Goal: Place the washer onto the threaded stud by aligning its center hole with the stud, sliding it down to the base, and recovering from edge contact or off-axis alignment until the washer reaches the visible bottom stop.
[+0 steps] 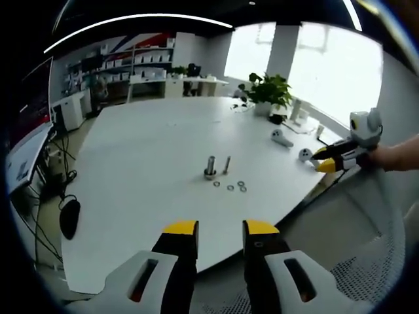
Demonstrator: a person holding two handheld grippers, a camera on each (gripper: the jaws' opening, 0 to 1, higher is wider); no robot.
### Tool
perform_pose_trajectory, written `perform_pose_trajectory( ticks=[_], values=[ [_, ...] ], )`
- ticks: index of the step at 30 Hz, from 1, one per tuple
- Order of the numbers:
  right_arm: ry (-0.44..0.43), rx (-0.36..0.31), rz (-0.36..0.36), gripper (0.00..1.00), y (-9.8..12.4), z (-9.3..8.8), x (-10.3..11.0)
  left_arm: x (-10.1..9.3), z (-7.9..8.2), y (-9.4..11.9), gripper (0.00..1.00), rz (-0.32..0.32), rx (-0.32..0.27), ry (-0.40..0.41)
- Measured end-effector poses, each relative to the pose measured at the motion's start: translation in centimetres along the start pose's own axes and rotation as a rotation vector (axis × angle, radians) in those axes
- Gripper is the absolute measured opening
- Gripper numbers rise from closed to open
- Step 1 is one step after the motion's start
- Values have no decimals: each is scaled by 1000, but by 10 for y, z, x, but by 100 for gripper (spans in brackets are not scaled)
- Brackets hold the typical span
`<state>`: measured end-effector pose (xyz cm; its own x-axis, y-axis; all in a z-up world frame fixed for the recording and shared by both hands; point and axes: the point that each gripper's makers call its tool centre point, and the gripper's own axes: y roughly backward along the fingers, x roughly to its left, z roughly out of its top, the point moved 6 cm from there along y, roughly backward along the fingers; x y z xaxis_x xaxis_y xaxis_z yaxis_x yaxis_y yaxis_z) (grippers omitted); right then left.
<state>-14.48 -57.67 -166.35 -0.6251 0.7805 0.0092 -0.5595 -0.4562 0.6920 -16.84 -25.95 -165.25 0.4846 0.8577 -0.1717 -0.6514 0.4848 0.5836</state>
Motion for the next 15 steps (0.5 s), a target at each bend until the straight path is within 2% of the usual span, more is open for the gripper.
perform_pose_trajectory(
  ticks=[2,5,7,9,12,15],
  values=[
    [33,22,-1,34,-1,3,-2,0,0,0,24,-1,0,-1],
    [54,-12,-26,33,0,19,-8,-1,1,0,23,-7,-7,-7],
    [29,-50,-31,33,-4,36,-10,-2,2,1,22,-14,-17,-14],
    [-20,-62,-27,35,-13,45,-9,-3,2,0,22,-22,-14,-17],
    [-59,-35,-14,35,-31,48,-5,-7,0,-1,22,-48,8,-27],
    [-28,6,-3,35,-50,46,5,-8,0,-1,22,-56,6,-34]
  ],
)
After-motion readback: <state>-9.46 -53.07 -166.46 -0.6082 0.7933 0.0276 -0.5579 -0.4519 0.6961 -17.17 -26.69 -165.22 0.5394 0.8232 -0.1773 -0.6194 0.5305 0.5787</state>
